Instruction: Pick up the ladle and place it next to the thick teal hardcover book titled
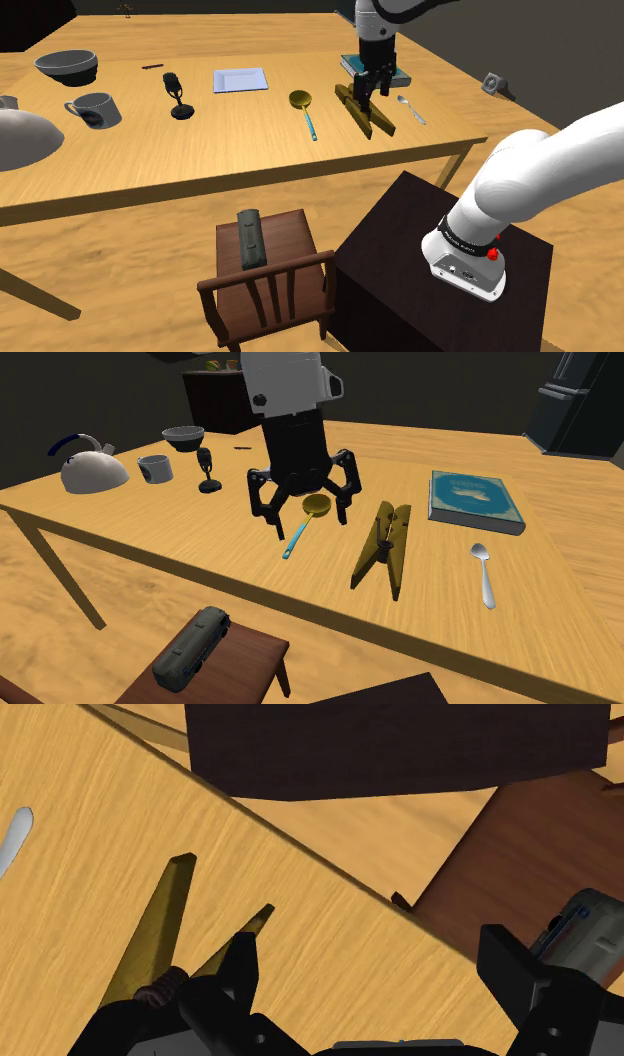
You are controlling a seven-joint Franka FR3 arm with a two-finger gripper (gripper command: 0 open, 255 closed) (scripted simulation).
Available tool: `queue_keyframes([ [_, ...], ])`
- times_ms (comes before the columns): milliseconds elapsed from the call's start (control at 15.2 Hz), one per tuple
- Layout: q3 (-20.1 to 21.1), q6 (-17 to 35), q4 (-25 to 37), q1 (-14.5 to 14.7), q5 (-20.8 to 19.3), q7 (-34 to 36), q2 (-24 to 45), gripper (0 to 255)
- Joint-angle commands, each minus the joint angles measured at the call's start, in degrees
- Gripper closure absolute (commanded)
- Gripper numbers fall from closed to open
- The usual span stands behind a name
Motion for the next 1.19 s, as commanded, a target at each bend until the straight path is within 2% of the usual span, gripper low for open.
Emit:
queue_keyframes([
  [0,1.2,4.0,1.1,-0.6,0.3,3.8,4.4,0],
  [594,3.5,16.0,10.3,-3.7,-2.3,18.2,23.2,0],
  [1122,2.8,21.5,23.3,-5.1,-6.5,29.9,39.7,0],
])
